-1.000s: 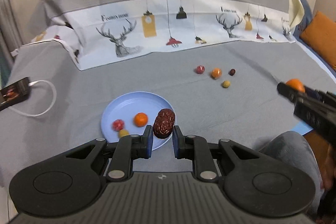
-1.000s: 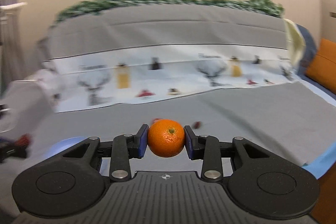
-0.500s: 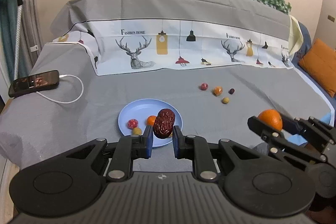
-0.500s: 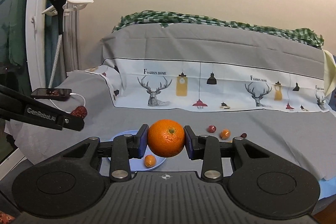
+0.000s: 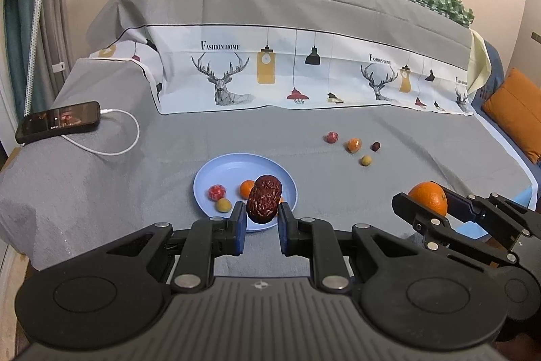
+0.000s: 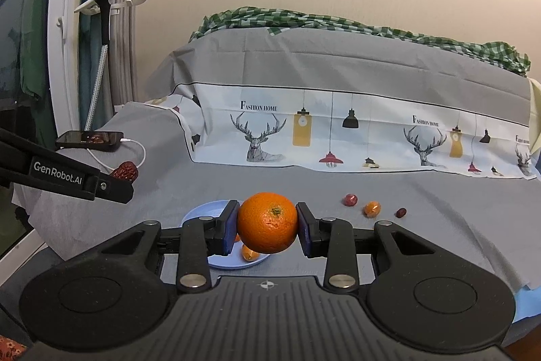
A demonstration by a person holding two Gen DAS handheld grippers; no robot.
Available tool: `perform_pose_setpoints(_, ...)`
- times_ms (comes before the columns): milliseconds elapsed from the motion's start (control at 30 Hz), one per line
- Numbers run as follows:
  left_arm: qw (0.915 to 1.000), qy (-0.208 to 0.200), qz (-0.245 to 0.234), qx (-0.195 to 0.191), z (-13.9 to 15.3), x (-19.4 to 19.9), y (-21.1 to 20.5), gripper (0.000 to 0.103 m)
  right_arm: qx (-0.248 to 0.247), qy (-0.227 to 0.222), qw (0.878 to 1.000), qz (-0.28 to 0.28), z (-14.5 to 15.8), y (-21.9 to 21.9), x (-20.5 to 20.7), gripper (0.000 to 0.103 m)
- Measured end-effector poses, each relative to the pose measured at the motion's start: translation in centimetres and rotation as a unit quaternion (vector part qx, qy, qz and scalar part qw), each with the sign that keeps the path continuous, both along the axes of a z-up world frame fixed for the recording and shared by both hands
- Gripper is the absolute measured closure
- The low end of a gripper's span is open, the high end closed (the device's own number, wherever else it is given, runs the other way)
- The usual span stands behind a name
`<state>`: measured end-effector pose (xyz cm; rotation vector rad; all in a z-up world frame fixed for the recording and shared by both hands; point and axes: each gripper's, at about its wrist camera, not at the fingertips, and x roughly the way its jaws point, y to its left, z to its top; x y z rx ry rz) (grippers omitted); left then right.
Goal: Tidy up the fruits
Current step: 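Carry the red date and mandarin to the blue plate and release both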
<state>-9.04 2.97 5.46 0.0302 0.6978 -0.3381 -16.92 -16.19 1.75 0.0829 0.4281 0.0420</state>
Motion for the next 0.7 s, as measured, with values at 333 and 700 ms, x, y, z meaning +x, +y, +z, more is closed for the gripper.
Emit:
perform_pose_setpoints(333,0.9999,0.015,-0.001,-0.004,-1.1,1.2,0.2,0.082,-0.002,0.018,1.0,0.005,-0.6,0.2,1.1,0.066)
perform_pose_setpoints(700,0.9997,0.025,-0.007,-0.001,-1.6,2.4,-0.1,0.082,-0.002,0.03,1.0,0.007,-1.1,0.1,1.9,0.066)
